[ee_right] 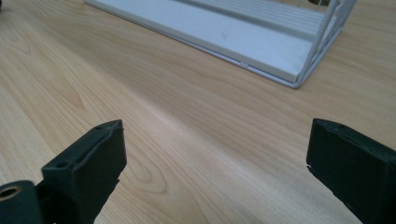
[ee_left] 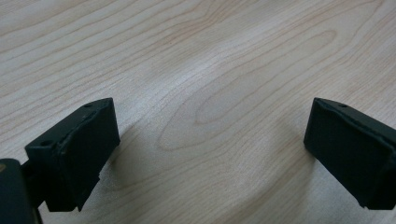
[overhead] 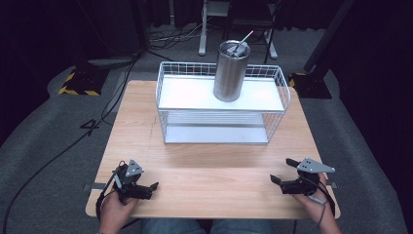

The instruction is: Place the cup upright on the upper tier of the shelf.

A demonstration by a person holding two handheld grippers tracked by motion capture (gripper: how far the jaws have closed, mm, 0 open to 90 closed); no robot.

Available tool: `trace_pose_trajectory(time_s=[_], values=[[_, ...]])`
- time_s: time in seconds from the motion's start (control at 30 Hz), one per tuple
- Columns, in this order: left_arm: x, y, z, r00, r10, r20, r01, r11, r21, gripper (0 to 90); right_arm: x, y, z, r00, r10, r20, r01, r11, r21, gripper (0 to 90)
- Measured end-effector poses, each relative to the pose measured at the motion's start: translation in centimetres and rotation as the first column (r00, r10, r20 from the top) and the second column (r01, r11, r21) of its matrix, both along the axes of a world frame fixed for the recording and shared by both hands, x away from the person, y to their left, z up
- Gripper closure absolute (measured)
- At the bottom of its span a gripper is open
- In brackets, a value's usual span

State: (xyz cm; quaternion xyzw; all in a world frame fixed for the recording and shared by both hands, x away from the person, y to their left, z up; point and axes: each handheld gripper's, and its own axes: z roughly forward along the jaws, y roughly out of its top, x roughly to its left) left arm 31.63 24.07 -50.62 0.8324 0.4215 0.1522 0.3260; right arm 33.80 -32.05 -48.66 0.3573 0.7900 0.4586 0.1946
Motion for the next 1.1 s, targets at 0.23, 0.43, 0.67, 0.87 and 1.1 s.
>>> trace_pose_trajectory(time_s=[0.23, 0.43, 0.67, 0.87, 1.1], values=[[0.0, 0.0, 0.0, 1.0000, 0.000, 0.000, 0.000, 1.0000, 0.000, 3.7, -0.1, 0.0, -1.3, 0.9984, -0.026, -0.049, 0.024, 0.998, -0.058, 5.7], [0.0, 0.0, 0.0, 1.0000, -0.001, 0.002, 0.001, 1.0000, 0.001, 3.7, -0.1, 0.1, -1.6, 0.9963, -0.024, -0.083, 0.017, 0.996, -0.083, 7.4], [0.0, 0.0, 0.0, 1.0000, 0.000, 0.001, 0.000, 1.0000, 0.000, 3.7, 0.0, 0.2, -1.9, 0.9892, -0.036, -0.142, 0.013, 0.987, -0.160, 14.3], [0.0, 0.0, 0.0, 1.0000, -0.001, 0.001, 0.001, 1.0000, 0.000, 3.7, -0.2, 0.5, -1.9, 0.9877, -0.063, -0.143, 0.038, 0.985, -0.169, 11.3], [0.1, 0.0, 0.0, 1.0000, 0.001, 0.001, -0.001, 1.0000, 0.003, 3.7, -0.2, 0.7, -2.0, 0.9783, -0.123, -0.167, 0.092, 0.978, -0.185, 0.1]])
